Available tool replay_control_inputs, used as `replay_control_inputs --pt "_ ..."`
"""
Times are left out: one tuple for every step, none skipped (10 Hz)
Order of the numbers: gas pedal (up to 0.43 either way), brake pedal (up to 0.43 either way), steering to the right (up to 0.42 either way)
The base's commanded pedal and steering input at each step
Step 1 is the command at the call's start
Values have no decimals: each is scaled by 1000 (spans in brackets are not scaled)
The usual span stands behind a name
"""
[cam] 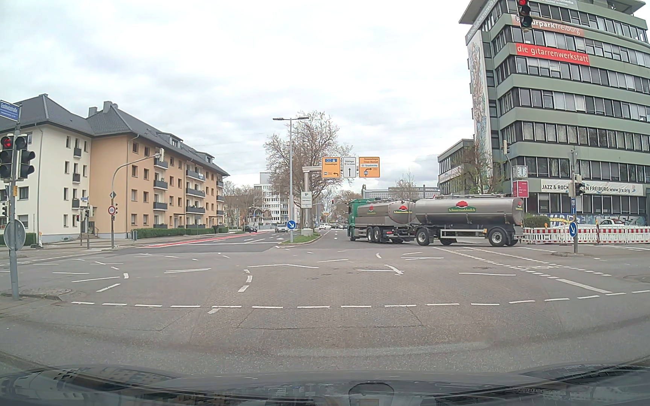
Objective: Follow the waypoints while adhering to traffic rules and regulations
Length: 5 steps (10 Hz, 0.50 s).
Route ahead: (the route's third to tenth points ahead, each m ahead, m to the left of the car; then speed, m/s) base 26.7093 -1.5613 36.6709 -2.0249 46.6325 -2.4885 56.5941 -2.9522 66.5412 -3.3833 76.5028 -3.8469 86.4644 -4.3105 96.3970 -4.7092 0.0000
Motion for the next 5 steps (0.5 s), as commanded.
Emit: replay_control_inputs --pt "0 201 -12" --pt "0 201 -12" --pt "0 201 -12" --pt "0 201 -12" --pt "0 201 -12"
